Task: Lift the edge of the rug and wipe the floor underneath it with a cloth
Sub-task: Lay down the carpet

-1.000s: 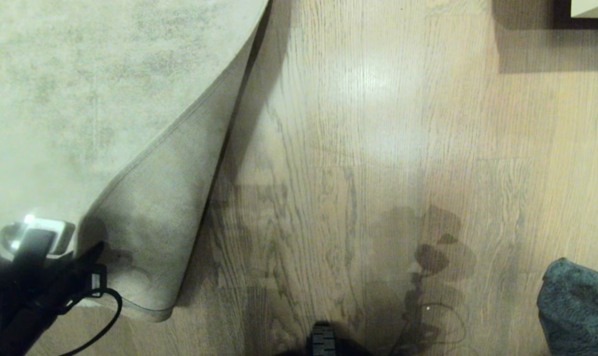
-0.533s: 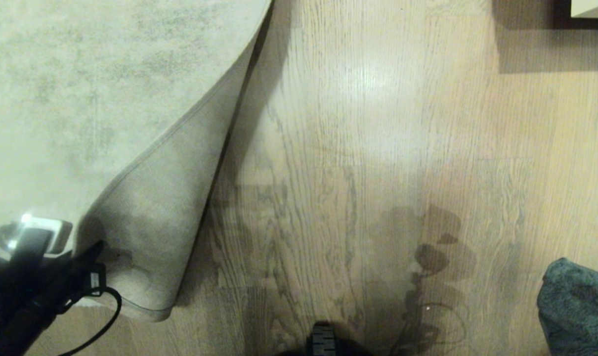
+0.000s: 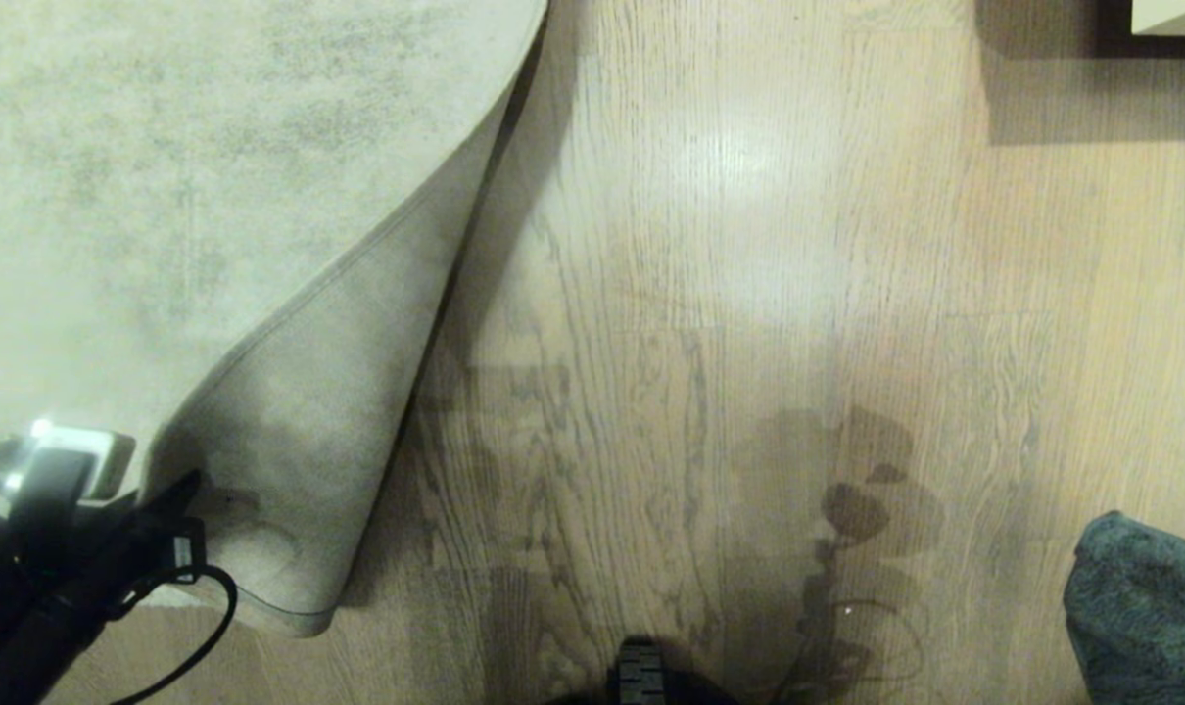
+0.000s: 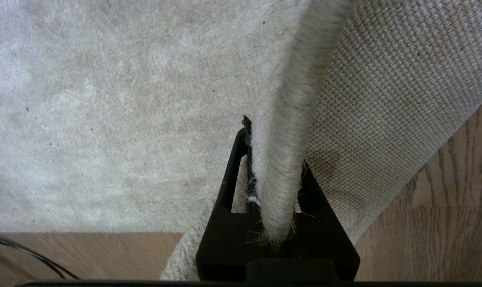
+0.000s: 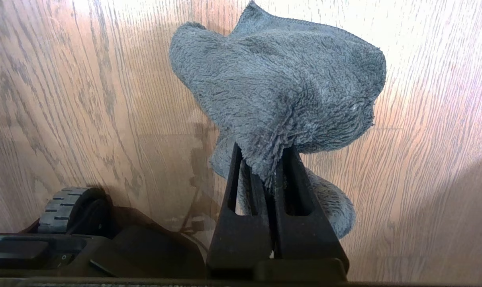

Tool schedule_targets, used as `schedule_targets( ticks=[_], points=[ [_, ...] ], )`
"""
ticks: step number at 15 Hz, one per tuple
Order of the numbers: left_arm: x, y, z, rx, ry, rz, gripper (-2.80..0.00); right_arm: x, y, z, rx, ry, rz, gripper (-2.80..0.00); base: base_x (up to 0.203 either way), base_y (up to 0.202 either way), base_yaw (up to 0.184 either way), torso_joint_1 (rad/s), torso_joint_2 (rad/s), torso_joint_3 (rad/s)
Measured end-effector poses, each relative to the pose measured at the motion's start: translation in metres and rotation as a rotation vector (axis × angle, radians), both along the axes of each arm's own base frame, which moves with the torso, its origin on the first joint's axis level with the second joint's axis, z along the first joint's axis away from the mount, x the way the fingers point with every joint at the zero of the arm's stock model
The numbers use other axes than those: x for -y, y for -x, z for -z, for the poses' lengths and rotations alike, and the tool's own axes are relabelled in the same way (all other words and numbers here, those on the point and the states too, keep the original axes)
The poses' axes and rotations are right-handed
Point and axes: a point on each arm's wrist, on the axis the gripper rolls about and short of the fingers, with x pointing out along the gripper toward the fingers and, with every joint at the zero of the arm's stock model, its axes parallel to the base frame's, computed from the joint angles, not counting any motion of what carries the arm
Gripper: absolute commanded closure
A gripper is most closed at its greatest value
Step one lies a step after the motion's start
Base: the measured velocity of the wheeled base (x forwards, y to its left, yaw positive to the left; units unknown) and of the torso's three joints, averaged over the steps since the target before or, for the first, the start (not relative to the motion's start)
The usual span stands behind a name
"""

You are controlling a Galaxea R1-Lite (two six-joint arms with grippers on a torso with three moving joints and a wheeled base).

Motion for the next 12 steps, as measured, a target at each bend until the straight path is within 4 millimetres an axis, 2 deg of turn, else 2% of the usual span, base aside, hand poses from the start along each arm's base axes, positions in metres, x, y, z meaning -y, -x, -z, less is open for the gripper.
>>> schedule_targets(
  ticks=[1, 12],
  points=[
    [0.0004, 0.0002, -0.0004, 0.002, 0.001, 0.001, -2.80, 0.0000, 0.0000, 0.0001, 0.000, 0.000, 0.000, 0.00, 0.000, 0.000, 0.000, 0.000, 0.00, 0.000],
    [0.0010, 0.0055, -0.0101, 0.069, 0.083, -0.016, -2.80, 0.0000, 0.0000, 0.0000, 0.000, 0.000, 0.000, 0.00, 0.000, 0.000, 0.000, 0.000, 0.00, 0.000]
  ],
)
